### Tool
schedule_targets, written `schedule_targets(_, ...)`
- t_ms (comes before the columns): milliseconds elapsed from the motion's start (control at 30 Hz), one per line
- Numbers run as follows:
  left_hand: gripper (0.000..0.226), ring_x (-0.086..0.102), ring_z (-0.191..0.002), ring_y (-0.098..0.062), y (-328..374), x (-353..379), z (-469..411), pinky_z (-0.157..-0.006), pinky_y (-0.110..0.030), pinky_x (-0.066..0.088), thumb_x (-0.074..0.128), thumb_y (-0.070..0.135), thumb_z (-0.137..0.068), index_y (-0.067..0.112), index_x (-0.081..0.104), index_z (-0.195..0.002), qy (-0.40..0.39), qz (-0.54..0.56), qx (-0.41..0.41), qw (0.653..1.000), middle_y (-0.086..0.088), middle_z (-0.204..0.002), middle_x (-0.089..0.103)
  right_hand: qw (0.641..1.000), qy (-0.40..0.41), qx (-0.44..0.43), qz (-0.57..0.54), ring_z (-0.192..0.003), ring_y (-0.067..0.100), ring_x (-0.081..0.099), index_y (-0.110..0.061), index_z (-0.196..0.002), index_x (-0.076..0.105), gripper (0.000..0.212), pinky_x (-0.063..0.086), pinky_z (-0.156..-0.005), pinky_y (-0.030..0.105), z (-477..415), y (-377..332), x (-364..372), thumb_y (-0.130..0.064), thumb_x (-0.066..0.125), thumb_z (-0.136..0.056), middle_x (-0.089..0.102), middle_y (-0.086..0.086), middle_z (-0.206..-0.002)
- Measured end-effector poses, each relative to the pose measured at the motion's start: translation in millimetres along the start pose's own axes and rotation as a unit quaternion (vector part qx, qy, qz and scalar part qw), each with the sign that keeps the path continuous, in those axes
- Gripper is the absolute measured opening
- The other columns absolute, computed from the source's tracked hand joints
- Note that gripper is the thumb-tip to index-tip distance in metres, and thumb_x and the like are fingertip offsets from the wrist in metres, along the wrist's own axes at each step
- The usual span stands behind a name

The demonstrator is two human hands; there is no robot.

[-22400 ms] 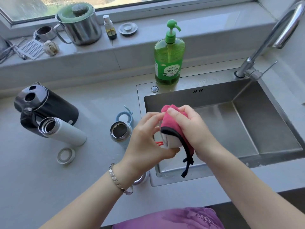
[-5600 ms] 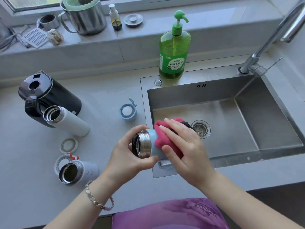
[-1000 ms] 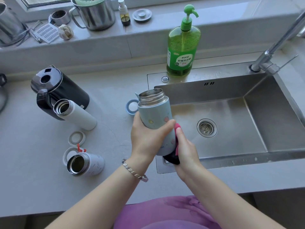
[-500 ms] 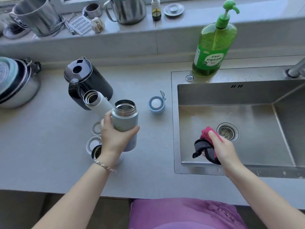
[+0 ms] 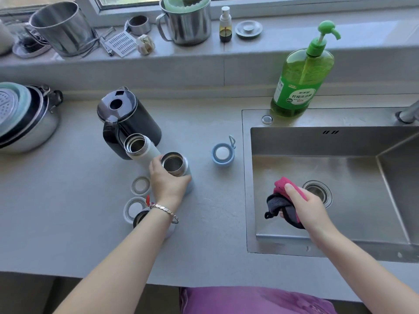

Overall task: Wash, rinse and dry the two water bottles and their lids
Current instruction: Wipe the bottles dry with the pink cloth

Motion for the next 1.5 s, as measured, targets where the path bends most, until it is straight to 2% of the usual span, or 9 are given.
schedule_targets(200, 0.079, 0.041, -0.120, -0.023, -4.1, -8.8, 7.3, -0.097, -0.019, 0.030, 0.075, 0.001, -0.064, 0.013, 0.038, -0.133, -0.039, -0.052, 0.015, 0.998, -0.009, -0.132, 0.037, 1.000, -0.005, -0.001, 0.009, -0.082, 0.023, 0.058, -0.011, -0.092, 0.068, 0.021, 0.047, -0.087, 0.042, -1.4, 2.4, 7.6, -0.024, 0.051, -0.094, 0.067, 0.011, -0.089)
schedule_targets(300, 0.081, 0.027, -0.132, -0.036, 24.0, -8.8, 25.2, -0.112, -0.045, 0.022, 0.076, 0.007, -0.066, 0.012, 0.037, -0.137, -0.008, -0.161, 0.147, 0.976, -0.020, -0.141, 0.030, 1.000, -0.006, 0.000, 0.009, -0.075, 0.020, 0.057, -0.002, -0.097, 0.067, 0.026, 0.049, -0.078, 0.038, -6.0, 1.9, 7.4, -0.022, 0.050, -0.095, 0.065, 0.012, -0.083)
schedule_targets(400, 0.069, 0.033, -0.125, -0.033, 58.9, 17.2, 46.1, -0.108, -0.043, 0.028, 0.074, 0.006, -0.068, 0.006, 0.044, -0.130, -0.053, -0.161, 0.290, 0.942, -0.021, -0.135, 0.040, 1.000, -0.008, 0.006, -0.006, -0.068, 0.020, 0.053, 0.007, -0.100, 0.062, 0.030, 0.042, -0.063, 0.031, -11.3, -0.9, 3.0, -0.018, 0.048, -0.096, 0.061, 0.011, -0.075)
schedule_targets(633, 0.083, 0.035, -0.128, -0.030, 54.7, 119.0, -10.1, -0.098, -0.037, 0.037, 0.067, 0.040, -0.078, 0.013, 0.023, -0.142, -0.237, -0.333, 0.116, 0.905, -0.007, -0.144, 0.031, 0.999, 0.027, -0.004, -0.030, -0.069, 0.025, 0.046, -0.001, -0.095, 0.063, 0.022, 0.039, -0.057, 0.031, -22.9, -9.8, -23.5, -0.016, 0.047, -0.097, 0.057, 0.011, -0.068)
schedule_targets(767, 0.054, 0.054, -0.096, -0.029, 40.1, 134.3, -25.4, -0.073, -0.033, 0.045, 0.068, 0.039, -0.072, 0.013, 0.044, -0.112, -0.264, -0.276, 0.003, 0.924, -0.010, -0.115, 0.053, 0.998, 0.052, -0.008, -0.036, -0.067, 0.024, 0.047, 0.003, -0.100, 0.062, 0.023, 0.042, -0.050, 0.021, -30.1, -11.3, -38.8, -0.013, 0.047, -0.096, 0.057, 0.011, -0.074)
schedule_targets(1100, 0.069, 0.047, -0.085, 0.010, 101.4, 123.1, 53.9, -0.061, 0.005, 0.034, 0.073, 0.015, -0.069, 0.022, 0.044, -0.131, -0.357, -0.056, 0.061, 0.930, 0.006, -0.114, 0.036, 0.995, 0.062, 0.013, -0.080, -0.048, 0.006, 0.056, -0.006, -0.091, 0.062, 0.019, 0.046, -0.050, 0.016, -35.6, 0.9, -66.8, -0.014, 0.046, -0.097, 0.059, 0.007, -0.066)
schedule_targets(1233, 0.079, 0.049, -0.099, -0.013, 135.8, 129.4, 67.3, -0.083, -0.026, 0.044, 0.078, 0.030, -0.063, 0.028, 0.036, -0.130, -0.343, -0.120, 0.148, 0.920, 0.012, -0.111, 0.045, 0.993, 0.104, 0.009, -0.053, -0.056, 0.009, 0.055, -0.009, -0.085, 0.064, 0.022, 0.046, -0.057, 0.017, -34.2, 9.6, -93.2, -0.019, 0.049, -0.096, 0.060, 0.002, -0.064)
schedule_targets(1400, 0.065, 0.039, -0.108, -0.025, 188.8, 175.3, 88.4, -0.082, -0.034, 0.027, 0.071, 0.042, -0.067, 0.021, 0.043, -0.121, -0.254, -0.404, 0.470, 0.742, 0.005, -0.118, 0.052, 0.990, 0.130, 0.004, -0.046, -0.074, 0.019, 0.054, -0.011, -0.082, 0.066, 0.024, 0.047, -0.068, 0.022, -28.8, 13.8, -117.3, -0.021, 0.049, -0.096, 0.062, 0.006, -0.074)
schedule_targets(1500, 0.060, 0.036, -0.110, -0.024, 189.7, 203.2, 100.5, -0.086, -0.036, 0.029, 0.072, 0.044, -0.066, 0.017, 0.045, -0.113, -0.288, -0.496, 0.522, 0.631, 0.002, -0.111, 0.054, 0.988, 0.151, -0.004, -0.042, -0.073, 0.017, 0.052, -0.012, -0.077, 0.064, 0.026, 0.042, -0.058, 0.013, -21.9, 11.2, -126.0, -0.018, 0.048, -0.096, 0.061, 0.007, -0.072)
Point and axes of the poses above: each hand's wrist, its own z-axis away from the middle knuckle, its own x-axis out of the palm, y = z × x, the point moved 5 cm from there along -z, towards the middle knuckle
